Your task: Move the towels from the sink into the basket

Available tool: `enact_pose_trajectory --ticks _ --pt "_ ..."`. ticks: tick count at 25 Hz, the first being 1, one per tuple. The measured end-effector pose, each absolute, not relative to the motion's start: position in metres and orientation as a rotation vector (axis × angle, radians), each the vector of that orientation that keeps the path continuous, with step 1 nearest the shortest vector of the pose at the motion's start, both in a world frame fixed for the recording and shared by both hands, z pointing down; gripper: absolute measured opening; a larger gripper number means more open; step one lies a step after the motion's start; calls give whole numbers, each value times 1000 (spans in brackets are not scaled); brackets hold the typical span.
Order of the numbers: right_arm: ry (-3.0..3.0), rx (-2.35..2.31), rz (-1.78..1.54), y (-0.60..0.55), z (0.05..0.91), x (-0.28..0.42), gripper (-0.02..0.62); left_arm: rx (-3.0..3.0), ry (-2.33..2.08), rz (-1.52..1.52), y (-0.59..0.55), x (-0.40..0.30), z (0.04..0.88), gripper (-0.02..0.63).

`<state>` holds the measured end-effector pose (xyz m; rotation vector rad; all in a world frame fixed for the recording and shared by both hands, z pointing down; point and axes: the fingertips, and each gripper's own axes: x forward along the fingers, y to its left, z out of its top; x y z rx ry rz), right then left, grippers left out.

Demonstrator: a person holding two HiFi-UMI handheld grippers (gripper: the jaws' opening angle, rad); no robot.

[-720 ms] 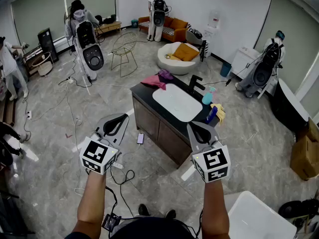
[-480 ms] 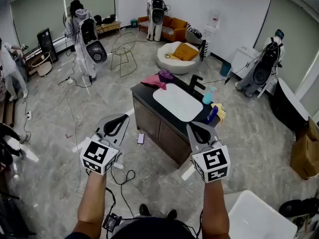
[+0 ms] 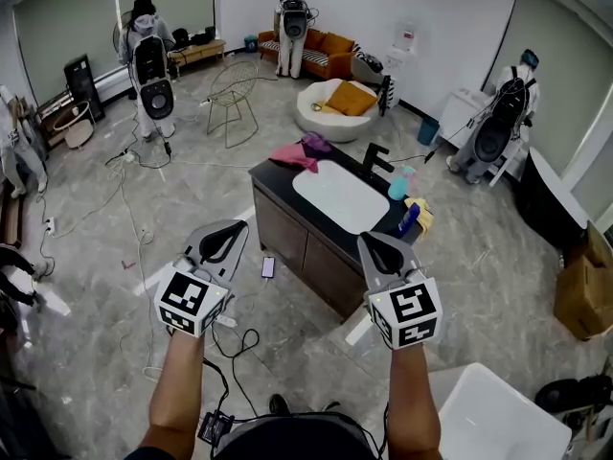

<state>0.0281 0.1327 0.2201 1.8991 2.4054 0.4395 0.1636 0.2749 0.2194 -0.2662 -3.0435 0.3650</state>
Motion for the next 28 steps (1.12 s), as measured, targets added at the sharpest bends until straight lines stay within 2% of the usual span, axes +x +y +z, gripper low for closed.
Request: enact_pose_trajectory --ticks 13,28 --pt "2398 1926 421 178 230 -11 9 -300 -3020 339 314 136 236 6" --pt "2311 2080 366 260 259 -125 9 -431 -2940 357 370 34 248 6"
